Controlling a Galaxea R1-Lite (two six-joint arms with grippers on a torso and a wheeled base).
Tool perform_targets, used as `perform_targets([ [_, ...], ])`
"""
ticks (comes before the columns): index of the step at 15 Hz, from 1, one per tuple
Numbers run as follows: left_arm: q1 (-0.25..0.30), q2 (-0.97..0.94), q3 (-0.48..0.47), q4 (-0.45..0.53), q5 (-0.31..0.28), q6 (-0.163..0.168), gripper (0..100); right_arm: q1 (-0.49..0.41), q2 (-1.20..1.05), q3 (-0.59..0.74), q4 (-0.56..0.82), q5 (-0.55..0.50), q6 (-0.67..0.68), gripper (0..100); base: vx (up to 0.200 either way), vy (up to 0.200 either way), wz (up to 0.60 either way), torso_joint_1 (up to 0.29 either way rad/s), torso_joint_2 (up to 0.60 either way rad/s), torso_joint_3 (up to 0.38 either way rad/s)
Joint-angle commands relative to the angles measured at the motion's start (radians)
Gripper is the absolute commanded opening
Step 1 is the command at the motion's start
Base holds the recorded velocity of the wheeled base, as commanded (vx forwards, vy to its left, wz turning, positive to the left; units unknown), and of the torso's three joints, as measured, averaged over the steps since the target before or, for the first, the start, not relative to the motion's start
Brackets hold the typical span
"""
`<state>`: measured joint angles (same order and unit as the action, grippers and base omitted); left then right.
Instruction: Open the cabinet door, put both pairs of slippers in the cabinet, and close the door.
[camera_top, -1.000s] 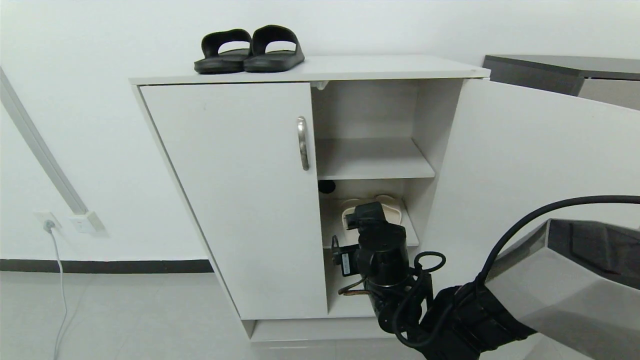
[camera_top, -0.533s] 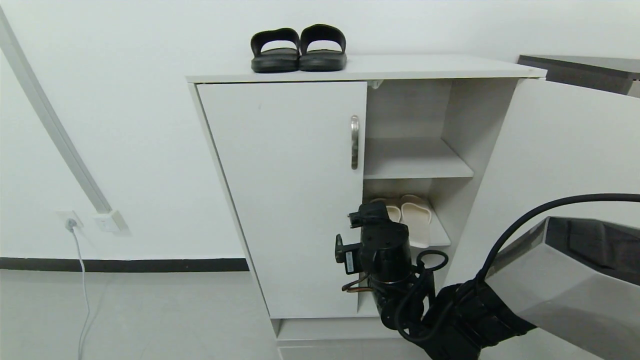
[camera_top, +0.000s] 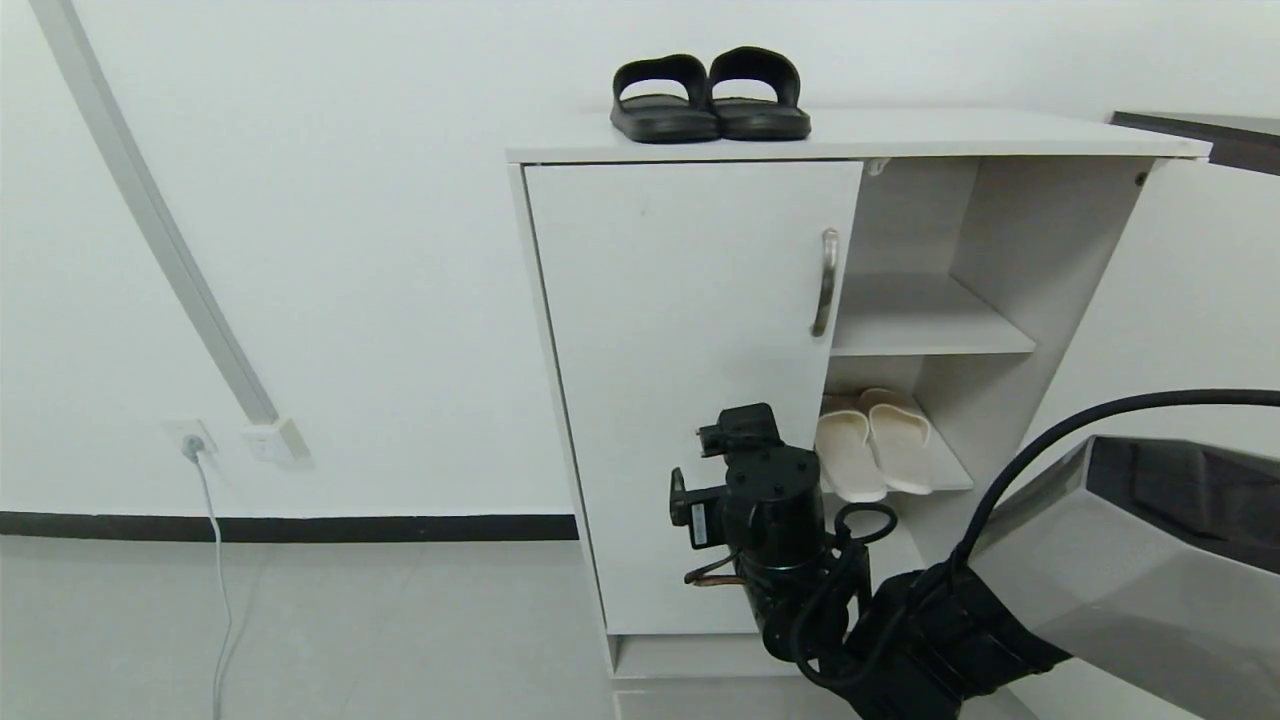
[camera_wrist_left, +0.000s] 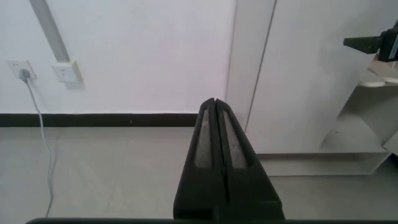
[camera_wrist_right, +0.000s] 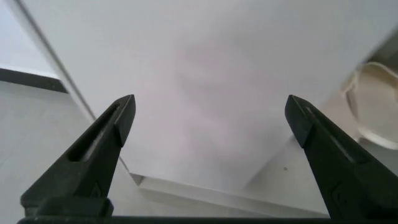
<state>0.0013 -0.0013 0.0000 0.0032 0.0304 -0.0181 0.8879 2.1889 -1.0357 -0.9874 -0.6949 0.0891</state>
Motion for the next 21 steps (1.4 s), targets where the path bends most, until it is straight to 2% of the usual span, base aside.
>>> perform_targets([
  [1,0.0,0.001,0.0,0.0,0.002,0.0,0,0.0,0.003,0.005,-0.02,0.005,-0.003,100,0.0,0.0,0.0,0.0,0.0,0.0],
  [16,0.0,0.001,0.0,0.0,0.003,0.0,0,-0.001,0.002,0.025,-0.05,0.006,-0.035,100,0.0,0.0,0.0,0.0,0.0,0.0],
  [21,0.0,0.001,0.0,0.0,0.003,-0.002,0,-0.001,0.003,0.025,-0.05,0.006,-0.035,100,0.0,0.0,0.0,0.02,-0.3,-0.31],
])
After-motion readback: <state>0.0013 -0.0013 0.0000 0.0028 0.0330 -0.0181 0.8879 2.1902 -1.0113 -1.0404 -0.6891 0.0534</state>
